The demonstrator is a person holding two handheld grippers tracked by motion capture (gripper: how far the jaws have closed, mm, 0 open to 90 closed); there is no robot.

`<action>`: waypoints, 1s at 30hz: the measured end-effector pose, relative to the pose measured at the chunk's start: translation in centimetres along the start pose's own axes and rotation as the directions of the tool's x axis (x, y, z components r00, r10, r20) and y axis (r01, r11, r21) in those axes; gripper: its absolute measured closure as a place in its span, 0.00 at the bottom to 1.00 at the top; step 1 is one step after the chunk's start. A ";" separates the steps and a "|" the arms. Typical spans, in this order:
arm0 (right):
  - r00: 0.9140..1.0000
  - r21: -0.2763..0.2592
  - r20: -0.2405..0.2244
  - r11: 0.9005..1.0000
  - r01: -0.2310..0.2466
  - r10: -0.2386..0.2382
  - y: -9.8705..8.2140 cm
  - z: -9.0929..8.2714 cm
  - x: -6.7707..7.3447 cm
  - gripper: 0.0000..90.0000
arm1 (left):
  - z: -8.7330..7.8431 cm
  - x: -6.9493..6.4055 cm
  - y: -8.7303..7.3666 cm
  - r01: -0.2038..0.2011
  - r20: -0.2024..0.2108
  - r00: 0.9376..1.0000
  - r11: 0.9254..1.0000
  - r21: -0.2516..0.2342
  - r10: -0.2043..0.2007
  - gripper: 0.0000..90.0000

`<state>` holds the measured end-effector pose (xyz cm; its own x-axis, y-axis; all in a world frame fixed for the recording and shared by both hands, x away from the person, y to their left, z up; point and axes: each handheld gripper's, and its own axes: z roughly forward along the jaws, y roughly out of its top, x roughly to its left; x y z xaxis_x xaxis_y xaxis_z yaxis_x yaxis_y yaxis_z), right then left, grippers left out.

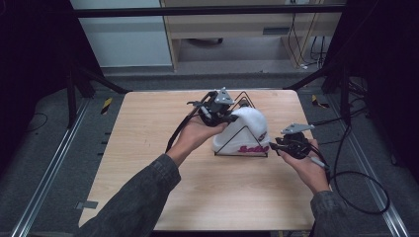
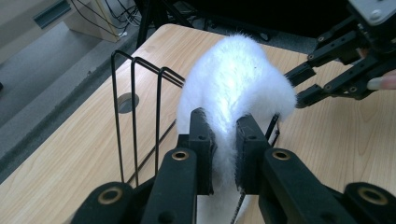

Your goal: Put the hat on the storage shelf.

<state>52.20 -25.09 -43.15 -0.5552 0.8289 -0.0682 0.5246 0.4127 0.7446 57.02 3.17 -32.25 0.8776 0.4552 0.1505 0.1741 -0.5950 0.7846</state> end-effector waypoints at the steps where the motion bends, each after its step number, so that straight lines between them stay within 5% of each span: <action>1: 1.000 0.001 0.004 1.000 -0.002 0.002 -0.1 -0.2 0.0 0.71 | -0.1 0.0 0.0 0.002 -0.003 1.000 1.000 0.001 -0.002 0.87; 19: 1.000 -0.048 0.010 0.999 -0.023 0.024 -2.3 -3.0 1.2 0.66 | -2.9 -1.3 -1.0 -0.016 -0.088 0.996 0.999 -0.047 0.012 0.58; 30: 1.000 -0.074 0.006 0.997 -0.017 0.018 -2.0 -3.6 2.6 0.55 | -3.9 -2.5 -1.3 -0.038 -0.084 0.996 0.998 -0.051 0.034 0.45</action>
<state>47.39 -25.14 -42.41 -0.5418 0.8384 -0.0593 0.4847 0.3693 0.7929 52.91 5.40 -31.32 0.8424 0.4889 0.2266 0.1176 -0.5772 0.8081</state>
